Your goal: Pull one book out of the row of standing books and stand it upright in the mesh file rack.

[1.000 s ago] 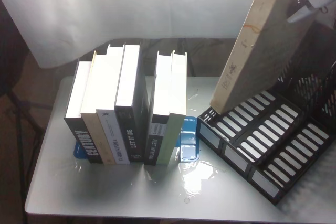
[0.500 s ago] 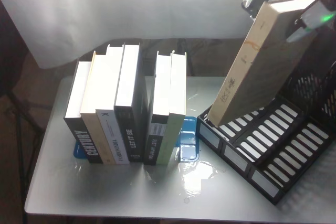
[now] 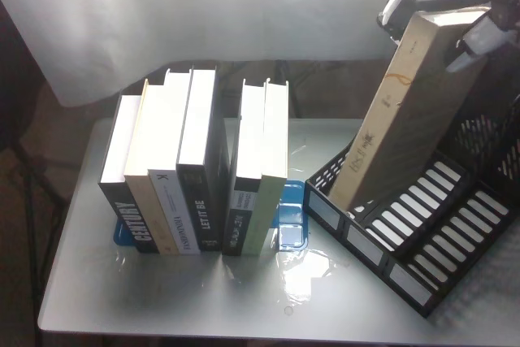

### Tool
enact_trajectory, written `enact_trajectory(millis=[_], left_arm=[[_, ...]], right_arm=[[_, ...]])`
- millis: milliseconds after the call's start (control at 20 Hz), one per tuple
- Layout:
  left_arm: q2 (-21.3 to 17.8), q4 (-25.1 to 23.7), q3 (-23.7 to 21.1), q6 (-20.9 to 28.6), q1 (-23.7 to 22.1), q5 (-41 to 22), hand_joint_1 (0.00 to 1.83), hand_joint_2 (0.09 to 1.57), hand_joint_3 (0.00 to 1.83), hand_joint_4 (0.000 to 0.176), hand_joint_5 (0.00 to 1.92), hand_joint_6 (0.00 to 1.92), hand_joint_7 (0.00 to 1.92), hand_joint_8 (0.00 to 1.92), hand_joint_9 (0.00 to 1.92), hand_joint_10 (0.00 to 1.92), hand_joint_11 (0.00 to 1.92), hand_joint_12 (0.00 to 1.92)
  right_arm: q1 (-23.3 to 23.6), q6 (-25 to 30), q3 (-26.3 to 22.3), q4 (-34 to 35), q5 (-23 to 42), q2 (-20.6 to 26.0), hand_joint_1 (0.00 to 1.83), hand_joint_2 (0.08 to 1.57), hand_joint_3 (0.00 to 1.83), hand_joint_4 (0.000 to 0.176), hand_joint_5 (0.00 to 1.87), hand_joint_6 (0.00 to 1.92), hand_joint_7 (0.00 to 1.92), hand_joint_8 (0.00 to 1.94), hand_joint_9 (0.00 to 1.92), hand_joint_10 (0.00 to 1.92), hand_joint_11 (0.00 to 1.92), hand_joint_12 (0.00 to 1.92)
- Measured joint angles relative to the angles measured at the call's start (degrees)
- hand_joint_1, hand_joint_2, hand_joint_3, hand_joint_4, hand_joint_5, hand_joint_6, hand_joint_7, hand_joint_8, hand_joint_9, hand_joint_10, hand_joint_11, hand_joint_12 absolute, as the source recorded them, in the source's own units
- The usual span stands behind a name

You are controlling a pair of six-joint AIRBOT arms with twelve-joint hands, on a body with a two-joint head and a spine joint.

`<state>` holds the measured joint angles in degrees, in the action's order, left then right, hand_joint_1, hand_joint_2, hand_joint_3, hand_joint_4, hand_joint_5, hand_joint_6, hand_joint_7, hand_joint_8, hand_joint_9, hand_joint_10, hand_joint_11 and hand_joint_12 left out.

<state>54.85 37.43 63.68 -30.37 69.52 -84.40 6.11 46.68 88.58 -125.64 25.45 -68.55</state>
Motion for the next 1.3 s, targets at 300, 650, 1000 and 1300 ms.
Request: enact_trajectory(millis=[300,650,1000,1300], left_arm=[[0.3,0.3,0.1,0.0,0.0,0.0,0.72,1.37,0.0,0.031,0.0,0.0,0.0,0.0,0.0,0.0,0.0,0.0],[0.3,0.5,0.1,0.0,0.0,0.0,0.66,1.37,0.0,0.043,0.0,0.0,0.0,0.0,0.0,0.0,0.0,0.0],[0.4,0.5,0.3,0.0,0.0,-0.1,0.7,1.36,0.0,0.051,0.0,0.0,0.0,0.0,0.0,0.0,0.0,0.0],[0.5,0.5,0.6,0.0,0.0,-0.1,0.73,1.37,0.0,0.045,0.0,0.0,0.0,0.0,0.0,0.0,0.0,0.0]], right_arm=[[-2.4,-0.2,1.8,0.2,-1.3,-1.8,1.33,1.23,0.0,0.0,0.71,1.35,0.78,1.29,0.67,1.58,0.45,1.77],[-2.4,-0.2,3.7,-0.9,-3.3,-3.1,1.33,1.24,0.0,0.0,0.75,1.32,0.73,1.35,0.64,1.62,0.38,1.82],[-2.4,5.9,4.6,-11.2,-4.1,-3.8,1.32,1.27,0.0,0.0,0.68,1.28,0.67,1.48,0.64,1.72,0.5,1.92],[-2.4,7.6,7.4,-13.6,-4.6,-5.0,1.13,1.28,0.0,0.0,0.74,1.37,0.63,1.54,0.51,1.4,0.34,1.84]])
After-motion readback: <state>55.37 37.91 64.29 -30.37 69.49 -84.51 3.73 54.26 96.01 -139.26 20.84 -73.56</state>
